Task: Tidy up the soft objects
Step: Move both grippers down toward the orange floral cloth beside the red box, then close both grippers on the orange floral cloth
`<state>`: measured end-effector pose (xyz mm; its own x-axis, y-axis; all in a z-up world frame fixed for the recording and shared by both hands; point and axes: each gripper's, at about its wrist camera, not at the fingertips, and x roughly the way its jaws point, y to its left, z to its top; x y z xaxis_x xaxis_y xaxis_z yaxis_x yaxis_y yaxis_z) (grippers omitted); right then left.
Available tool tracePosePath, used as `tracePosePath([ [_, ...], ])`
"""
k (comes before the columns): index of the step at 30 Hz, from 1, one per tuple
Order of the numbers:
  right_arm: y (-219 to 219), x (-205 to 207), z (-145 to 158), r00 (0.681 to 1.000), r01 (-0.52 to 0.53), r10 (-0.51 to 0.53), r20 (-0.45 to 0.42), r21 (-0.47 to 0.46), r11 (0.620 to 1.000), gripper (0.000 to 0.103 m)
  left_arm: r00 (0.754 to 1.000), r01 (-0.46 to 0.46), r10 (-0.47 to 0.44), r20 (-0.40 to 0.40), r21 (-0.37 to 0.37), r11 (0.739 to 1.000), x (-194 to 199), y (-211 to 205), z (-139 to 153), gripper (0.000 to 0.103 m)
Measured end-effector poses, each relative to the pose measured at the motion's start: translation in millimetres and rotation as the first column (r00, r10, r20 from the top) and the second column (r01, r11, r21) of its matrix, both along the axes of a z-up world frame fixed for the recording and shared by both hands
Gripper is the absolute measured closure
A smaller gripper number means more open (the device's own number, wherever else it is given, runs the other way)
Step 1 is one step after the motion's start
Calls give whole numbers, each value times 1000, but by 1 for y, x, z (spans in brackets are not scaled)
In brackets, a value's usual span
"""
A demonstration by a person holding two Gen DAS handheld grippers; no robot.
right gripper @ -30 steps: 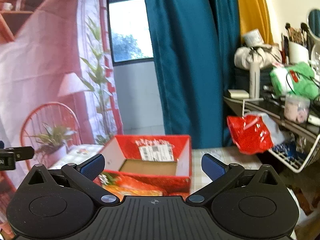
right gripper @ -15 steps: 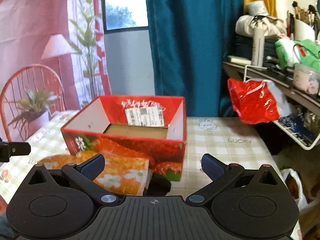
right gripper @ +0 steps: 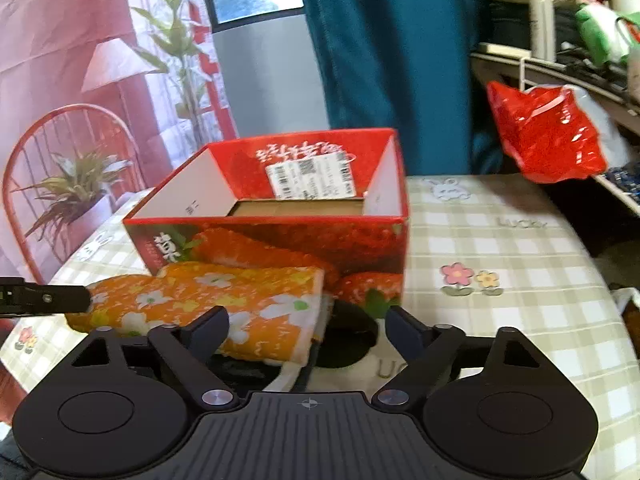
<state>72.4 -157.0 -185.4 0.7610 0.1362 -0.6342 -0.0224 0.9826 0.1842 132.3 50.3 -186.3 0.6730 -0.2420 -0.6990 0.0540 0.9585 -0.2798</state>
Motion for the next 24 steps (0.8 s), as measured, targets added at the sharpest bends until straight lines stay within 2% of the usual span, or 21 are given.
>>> tracePosePath([
  [6,2,12,-6,998,-56,57,-25,45,997,36,999,-3,0,-52,-64,998,13,5,-9,32],
  [11,1,20,-13,995,-71,78,-60,97,993,36,996,0,-10,-92,-108,994,21,8,-15,32],
  [15,0,24,-17,993,-85,95,-75,124,989,37,989,-1,-28,-142,-202,979,28,11,-21,32],
  [17,0,26,-18,991,-91,102,-83,135,987,38,990,4,-30,-140,-183,983,30,8,-23,34],
  [19,1,27,-20,991,-94,107,-87,141,986,38,990,11,-36,-139,-180,984,32,6,-24,40],
  [21,0,28,-21,990,-96,110,-90,148,984,38,991,17,-38,-127,-167,986,33,5,-23,57],
  [24,-2,28,-21,989,-100,115,-93,155,983,45,995,45,-54,-88,-109,993,31,1,-15,72],
])
